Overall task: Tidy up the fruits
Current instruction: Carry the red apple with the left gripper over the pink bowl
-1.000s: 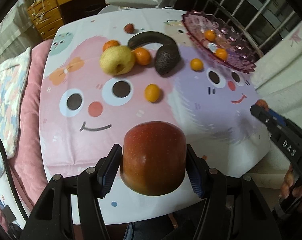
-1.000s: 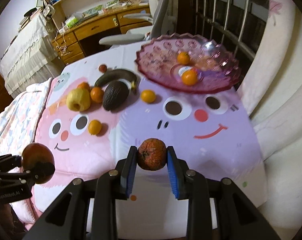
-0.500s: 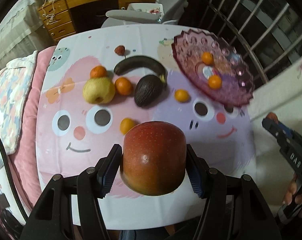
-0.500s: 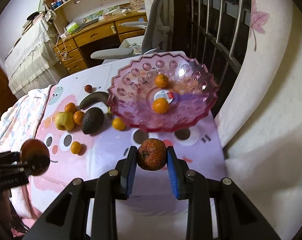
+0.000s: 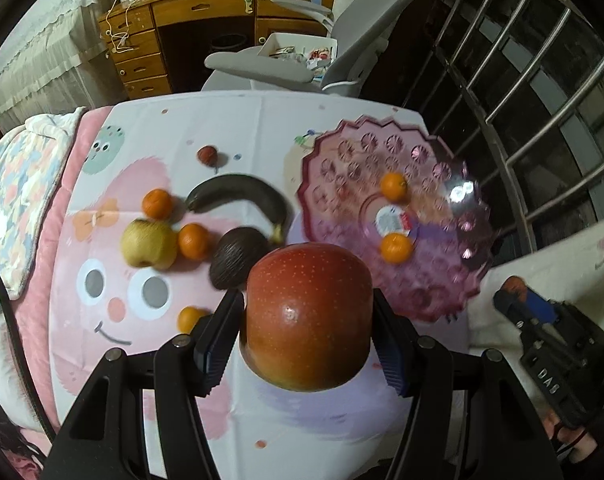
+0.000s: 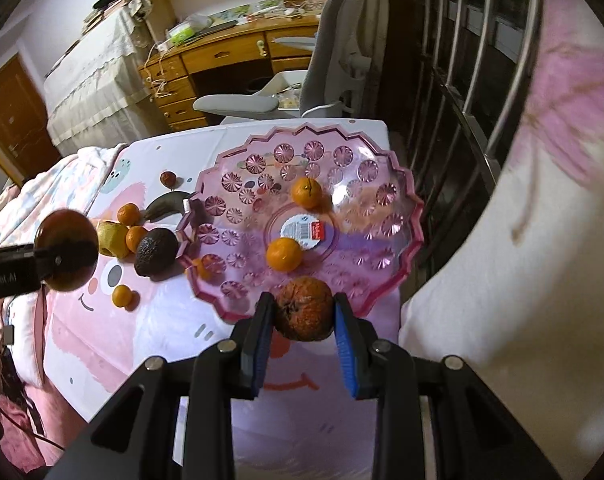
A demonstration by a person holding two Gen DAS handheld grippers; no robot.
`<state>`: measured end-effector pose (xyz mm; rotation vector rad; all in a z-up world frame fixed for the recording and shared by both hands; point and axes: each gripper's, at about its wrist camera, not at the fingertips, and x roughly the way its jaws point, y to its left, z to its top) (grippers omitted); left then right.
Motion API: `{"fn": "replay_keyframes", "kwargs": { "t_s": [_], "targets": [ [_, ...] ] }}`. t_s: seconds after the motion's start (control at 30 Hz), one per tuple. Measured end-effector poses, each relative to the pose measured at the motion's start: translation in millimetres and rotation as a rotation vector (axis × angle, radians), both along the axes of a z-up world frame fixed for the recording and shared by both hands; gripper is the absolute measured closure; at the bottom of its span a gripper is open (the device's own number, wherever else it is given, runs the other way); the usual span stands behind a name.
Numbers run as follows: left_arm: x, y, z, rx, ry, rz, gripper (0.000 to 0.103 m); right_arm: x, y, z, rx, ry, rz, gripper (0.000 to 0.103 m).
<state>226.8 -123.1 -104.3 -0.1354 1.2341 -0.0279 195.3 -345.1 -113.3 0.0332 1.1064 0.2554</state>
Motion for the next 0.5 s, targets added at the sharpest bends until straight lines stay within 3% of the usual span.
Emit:
{"fn": "replay_keyframes", "kwargs": {
  "t_s": [0.2,0.5],
  "targets": [
    [30,-24,-13,-0.004,-0.006,-0.01,0.042,25,-12,-20,0.022,0.023,0.021,0.073],
    [80,-50,-58,-0.025,-0.022,-0.022,0.042,56,-15,-63,0.026,0.043,0.05,0.073]
  ]
}}
